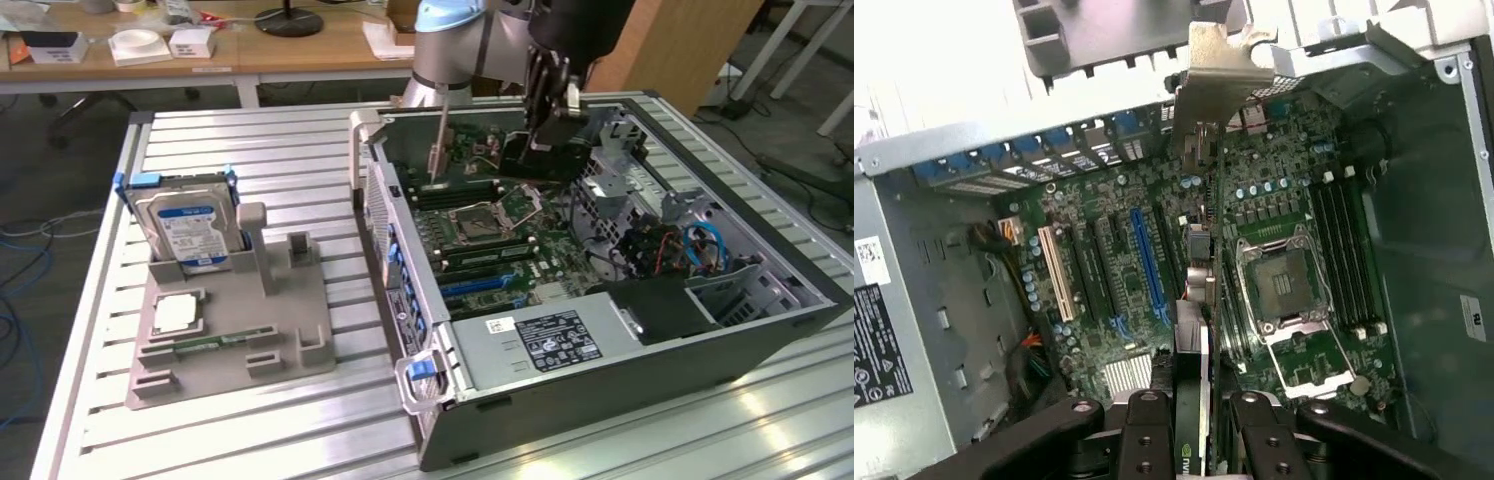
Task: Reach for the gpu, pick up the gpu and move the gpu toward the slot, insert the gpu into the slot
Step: 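Insert the gpu into the slot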
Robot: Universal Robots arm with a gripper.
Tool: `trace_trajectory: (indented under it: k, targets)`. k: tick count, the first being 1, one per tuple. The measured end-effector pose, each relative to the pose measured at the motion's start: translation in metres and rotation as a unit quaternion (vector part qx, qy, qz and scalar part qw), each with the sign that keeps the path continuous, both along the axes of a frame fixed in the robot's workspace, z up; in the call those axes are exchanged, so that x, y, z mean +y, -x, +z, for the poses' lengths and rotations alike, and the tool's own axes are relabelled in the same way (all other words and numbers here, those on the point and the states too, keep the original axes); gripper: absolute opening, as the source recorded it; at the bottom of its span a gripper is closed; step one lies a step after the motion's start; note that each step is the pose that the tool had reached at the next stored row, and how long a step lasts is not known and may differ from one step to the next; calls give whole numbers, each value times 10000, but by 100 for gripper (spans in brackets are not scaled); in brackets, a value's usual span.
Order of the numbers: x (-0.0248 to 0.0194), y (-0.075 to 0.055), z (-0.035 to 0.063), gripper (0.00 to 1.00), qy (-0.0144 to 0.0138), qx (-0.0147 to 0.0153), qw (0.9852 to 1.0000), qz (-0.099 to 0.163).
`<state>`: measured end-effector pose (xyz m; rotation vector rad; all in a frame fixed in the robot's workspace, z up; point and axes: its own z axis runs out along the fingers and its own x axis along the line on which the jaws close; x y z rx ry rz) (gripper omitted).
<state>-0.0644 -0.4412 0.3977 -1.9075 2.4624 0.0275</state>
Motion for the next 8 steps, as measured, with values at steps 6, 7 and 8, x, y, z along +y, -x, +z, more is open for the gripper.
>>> trace_trajectory:
  k: [6, 7, 8]
  targets:
    - [0, 0, -41, 27, 0, -7, 9945, 1043]
    - [0, -4, -47, 27, 0, -8, 9940, 1097]
    - [0, -5, -52, 27, 0, -9, 9933, 1152]
